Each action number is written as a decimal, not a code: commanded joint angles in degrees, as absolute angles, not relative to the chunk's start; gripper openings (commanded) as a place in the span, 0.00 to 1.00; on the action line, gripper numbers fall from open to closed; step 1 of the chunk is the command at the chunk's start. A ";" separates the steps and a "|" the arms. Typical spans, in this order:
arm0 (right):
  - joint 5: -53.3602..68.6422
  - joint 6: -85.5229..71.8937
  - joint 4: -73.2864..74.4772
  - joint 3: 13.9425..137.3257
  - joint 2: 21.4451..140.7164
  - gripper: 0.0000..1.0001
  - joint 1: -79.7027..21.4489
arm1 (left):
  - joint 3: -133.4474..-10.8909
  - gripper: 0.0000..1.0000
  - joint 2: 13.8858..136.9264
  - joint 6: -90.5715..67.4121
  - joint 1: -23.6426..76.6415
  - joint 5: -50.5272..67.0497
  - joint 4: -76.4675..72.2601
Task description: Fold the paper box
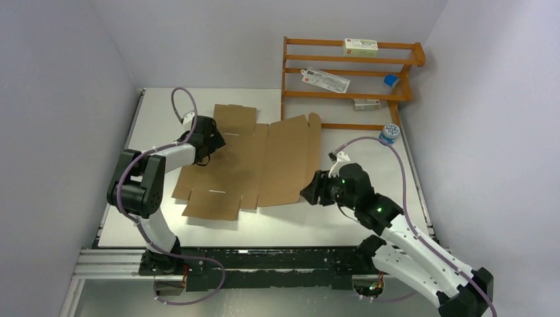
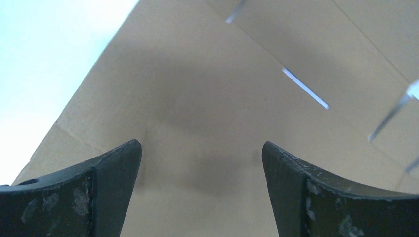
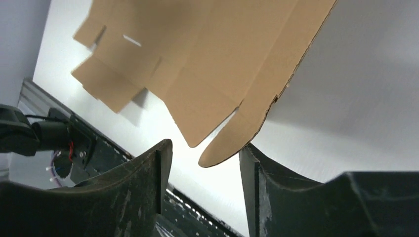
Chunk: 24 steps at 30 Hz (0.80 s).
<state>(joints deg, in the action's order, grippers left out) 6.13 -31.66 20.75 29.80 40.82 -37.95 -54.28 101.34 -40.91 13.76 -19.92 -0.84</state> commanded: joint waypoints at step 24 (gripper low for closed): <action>-10.61 -8.26 15.37 60.56 84.69 0.89 -37.75 | -31.29 0.98 71.16 -49.73 21.19 -14.21 9.41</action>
<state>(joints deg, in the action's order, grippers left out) -15.86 -10.13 17.76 61.93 78.24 -37.85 -30.57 69.43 -48.16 20.84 -14.59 9.91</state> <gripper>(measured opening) 0.889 0.971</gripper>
